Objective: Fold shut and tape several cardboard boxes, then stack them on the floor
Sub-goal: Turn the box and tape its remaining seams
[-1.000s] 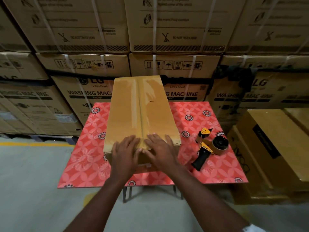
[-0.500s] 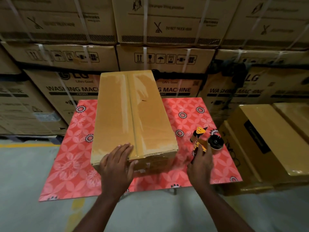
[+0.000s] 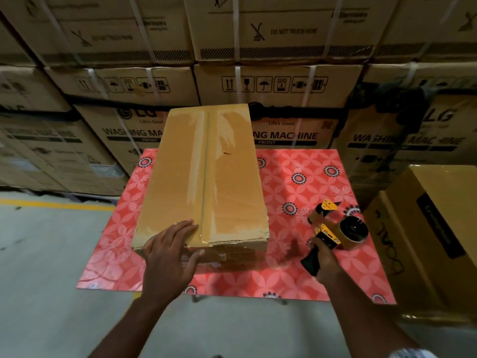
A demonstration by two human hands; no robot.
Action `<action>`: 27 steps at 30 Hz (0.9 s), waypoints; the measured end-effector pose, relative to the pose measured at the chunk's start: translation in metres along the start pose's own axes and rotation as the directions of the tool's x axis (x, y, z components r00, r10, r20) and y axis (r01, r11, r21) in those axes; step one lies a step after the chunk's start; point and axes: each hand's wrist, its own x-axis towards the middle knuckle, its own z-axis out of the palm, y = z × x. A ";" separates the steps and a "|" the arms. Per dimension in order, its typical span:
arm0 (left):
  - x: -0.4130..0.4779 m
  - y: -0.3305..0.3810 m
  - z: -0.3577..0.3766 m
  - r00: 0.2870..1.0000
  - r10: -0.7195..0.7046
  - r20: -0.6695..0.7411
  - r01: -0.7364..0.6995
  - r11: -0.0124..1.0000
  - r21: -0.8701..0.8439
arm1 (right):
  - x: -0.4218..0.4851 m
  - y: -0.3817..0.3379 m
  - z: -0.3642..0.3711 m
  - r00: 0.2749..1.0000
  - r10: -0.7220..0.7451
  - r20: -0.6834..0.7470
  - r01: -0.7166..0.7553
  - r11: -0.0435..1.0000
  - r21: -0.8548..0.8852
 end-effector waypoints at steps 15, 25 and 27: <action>0.039 0.038 -0.078 0.842 -0.338 0.419 0.517 0.287 -0.806 | -0.199 -0.057 0.116 0.567 -0.639 0.520 0.811 0.541 -0.221; -0.005 -0.007 -0.083 0.666 -0.176 0.725 0.509 -0.603 -0.614 | -0.224 0.028 0.156 0.361 -0.537 0.762 0.930 0.153 -0.333; -0.012 -0.028 -0.083 0.703 -0.088 0.706 0.513 -0.625 -0.589 | -0.229 0.034 0.162 0.347 -0.520 0.780 0.934 0.114 -0.340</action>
